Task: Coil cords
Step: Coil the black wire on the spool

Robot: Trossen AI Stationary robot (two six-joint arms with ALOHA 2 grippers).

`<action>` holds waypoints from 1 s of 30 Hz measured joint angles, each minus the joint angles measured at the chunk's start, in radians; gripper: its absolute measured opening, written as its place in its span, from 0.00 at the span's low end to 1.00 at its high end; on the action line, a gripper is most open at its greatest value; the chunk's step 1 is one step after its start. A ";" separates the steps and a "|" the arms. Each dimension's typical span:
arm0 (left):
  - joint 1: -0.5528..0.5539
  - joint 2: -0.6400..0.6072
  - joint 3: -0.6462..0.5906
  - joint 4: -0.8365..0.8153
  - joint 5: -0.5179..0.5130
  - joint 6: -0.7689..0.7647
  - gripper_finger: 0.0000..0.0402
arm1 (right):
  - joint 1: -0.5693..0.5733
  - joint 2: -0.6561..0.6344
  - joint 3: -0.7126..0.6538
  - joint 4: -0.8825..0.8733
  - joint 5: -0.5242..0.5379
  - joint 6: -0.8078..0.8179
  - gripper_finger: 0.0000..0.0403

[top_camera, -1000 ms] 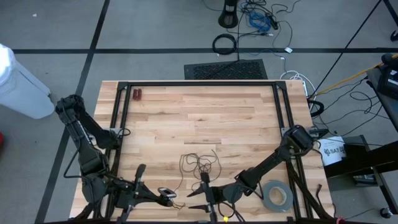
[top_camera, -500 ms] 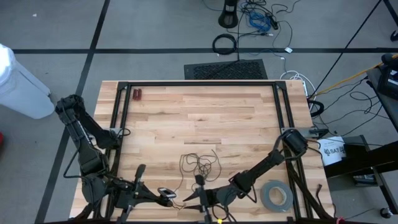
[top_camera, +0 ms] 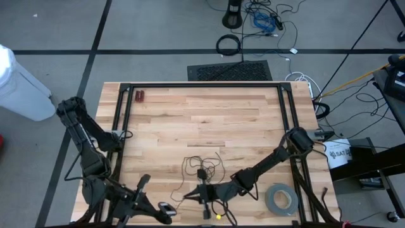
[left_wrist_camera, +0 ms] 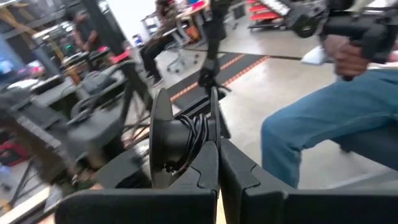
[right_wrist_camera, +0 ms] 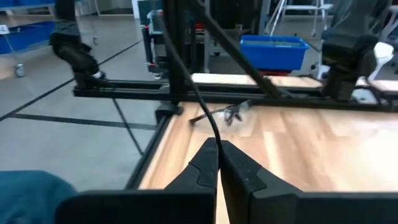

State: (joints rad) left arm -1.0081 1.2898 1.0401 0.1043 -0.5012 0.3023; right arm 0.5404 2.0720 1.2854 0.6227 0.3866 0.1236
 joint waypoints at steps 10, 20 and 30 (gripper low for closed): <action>0.059 0.046 0.000 0.077 0.179 0.048 0.00 | -0.064 -0.001 0.093 -0.029 -0.075 -0.046 0.00; 0.100 0.083 0.000 0.102 0.317 0.030 0.00 | -0.069 -0.001 0.257 -0.212 -0.070 -0.125 0.00; 0.107 0.083 0.001 0.009 0.318 -0.096 0.00 | -0.046 -0.001 0.420 -0.476 0.035 -0.181 0.00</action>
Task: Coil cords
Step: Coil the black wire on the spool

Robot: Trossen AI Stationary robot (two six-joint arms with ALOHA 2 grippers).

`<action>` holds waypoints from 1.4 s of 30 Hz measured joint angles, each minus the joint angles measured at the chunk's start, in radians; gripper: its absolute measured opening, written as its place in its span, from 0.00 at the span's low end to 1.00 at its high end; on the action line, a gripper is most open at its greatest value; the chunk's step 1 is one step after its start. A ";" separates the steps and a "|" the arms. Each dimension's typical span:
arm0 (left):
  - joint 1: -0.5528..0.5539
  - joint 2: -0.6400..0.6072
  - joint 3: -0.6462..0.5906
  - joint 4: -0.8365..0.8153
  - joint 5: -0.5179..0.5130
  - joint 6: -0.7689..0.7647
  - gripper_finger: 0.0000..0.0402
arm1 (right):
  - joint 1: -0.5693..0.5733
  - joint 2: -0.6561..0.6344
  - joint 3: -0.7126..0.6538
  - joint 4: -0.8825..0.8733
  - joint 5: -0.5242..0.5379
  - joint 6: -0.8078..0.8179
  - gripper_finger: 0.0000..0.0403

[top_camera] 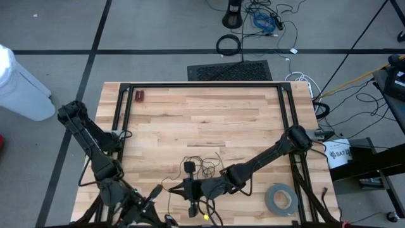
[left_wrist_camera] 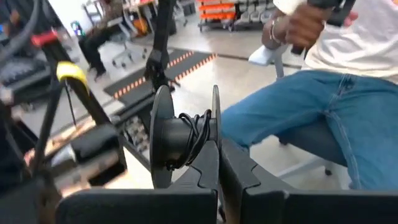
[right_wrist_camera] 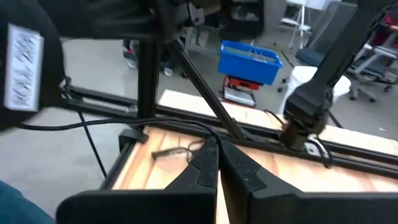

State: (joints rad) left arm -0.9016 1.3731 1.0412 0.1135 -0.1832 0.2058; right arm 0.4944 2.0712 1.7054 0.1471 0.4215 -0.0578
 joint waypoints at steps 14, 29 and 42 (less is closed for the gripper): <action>0.027 0.018 0.000 -0.054 -0.003 -0.122 0.00 | 0.058 0.000 0.164 -0.245 0.106 -0.082 0.00; 0.090 0.056 0.000 -0.083 0.013 -0.129 0.00 | 0.076 -0.004 0.182 -0.346 0.125 -0.059 0.00; 0.088 0.024 -0.001 -0.190 -0.110 -0.197 0.00 | 0.137 -0.062 0.182 -0.495 0.182 0.051 0.00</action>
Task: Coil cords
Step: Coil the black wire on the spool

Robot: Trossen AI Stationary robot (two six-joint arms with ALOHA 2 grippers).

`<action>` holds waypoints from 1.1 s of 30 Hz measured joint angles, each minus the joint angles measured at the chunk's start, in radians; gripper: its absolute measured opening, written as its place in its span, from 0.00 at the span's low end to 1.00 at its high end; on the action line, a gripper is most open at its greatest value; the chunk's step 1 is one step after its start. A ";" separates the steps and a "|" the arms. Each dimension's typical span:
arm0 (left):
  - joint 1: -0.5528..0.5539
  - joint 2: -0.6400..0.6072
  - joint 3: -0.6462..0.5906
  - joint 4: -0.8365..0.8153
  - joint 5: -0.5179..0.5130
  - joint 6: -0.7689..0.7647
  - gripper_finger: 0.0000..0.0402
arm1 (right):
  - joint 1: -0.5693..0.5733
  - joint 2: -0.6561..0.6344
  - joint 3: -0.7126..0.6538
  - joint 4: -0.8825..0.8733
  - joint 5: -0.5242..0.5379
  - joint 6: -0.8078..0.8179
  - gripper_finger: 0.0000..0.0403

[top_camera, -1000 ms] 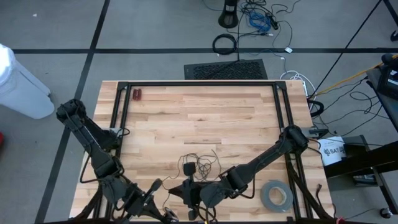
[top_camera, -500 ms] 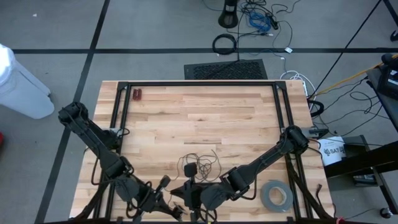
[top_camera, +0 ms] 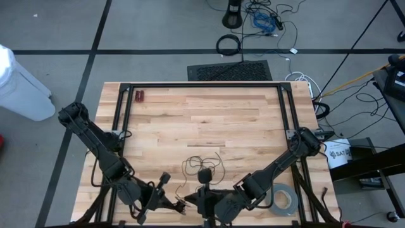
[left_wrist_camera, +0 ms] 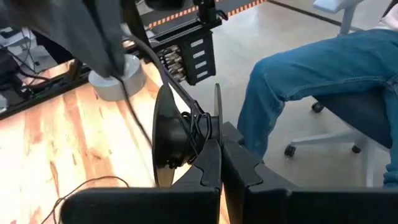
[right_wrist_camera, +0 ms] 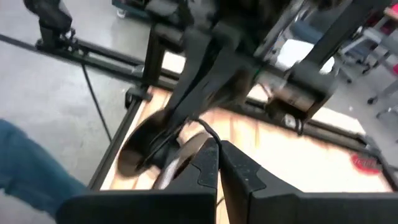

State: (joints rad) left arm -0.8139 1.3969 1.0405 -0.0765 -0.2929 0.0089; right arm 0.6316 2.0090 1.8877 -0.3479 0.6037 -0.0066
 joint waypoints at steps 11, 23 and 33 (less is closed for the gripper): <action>-0.015 -0.043 0.000 -0.018 -0.099 0.033 0.00 | 0.054 0.002 0.000 -0.085 -0.030 0.140 0.00; -0.034 -0.044 0.027 0.005 -0.138 0.122 0.00 | 0.021 0.006 -0.176 0.107 -0.060 0.125 0.00; -0.075 -0.044 0.028 0.063 -0.142 0.185 0.00 | -0.024 0.005 -0.359 0.508 -0.134 0.015 0.00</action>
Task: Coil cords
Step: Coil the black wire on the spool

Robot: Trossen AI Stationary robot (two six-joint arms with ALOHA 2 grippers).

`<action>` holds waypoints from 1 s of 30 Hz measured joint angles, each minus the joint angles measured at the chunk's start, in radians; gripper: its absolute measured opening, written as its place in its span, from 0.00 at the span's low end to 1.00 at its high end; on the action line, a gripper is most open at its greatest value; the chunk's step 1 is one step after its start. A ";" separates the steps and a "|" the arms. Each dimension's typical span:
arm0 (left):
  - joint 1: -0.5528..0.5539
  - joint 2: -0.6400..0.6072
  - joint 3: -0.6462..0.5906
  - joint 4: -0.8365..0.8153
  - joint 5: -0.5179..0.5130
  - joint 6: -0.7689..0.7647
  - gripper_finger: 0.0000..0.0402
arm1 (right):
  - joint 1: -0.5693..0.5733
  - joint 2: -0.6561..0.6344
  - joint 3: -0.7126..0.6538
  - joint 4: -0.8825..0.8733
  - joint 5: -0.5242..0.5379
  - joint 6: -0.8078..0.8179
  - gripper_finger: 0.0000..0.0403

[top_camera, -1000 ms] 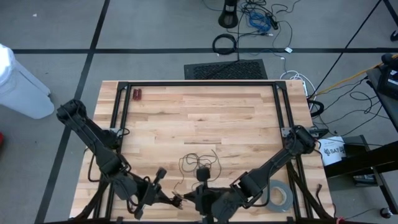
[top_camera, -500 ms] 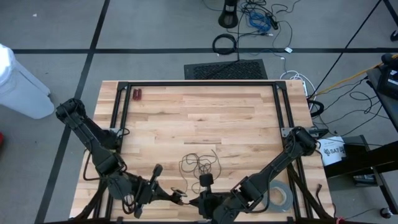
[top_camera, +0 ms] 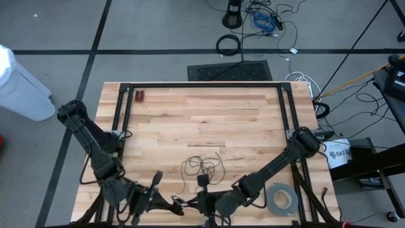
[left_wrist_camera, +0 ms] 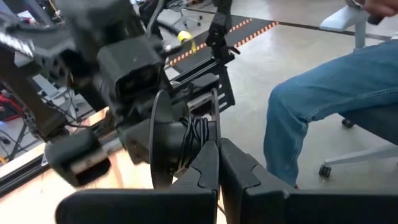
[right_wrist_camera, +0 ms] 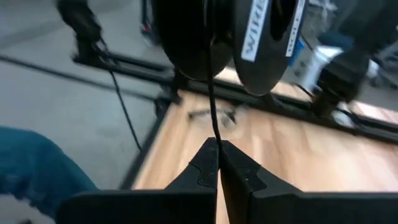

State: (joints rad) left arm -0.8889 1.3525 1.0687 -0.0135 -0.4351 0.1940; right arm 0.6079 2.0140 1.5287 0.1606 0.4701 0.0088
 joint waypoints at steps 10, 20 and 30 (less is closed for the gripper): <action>-0.034 0.000 0.003 0.015 -0.052 -0.003 0.00 | -0.066 0.002 -0.241 0.402 -0.229 0.037 0.07; -0.039 -0.005 0.003 0.009 -0.075 0.015 0.00 | -0.066 0.002 -0.249 0.384 -0.221 0.052 0.23; -0.050 -0.017 0.002 0.006 -0.079 0.023 0.00 | -0.062 0.002 -0.249 0.340 -0.172 0.052 0.37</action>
State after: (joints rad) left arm -0.9390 1.3354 1.0710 -0.0074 -0.5140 0.2173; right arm 0.5461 2.0155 1.2797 0.5003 0.2982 0.0603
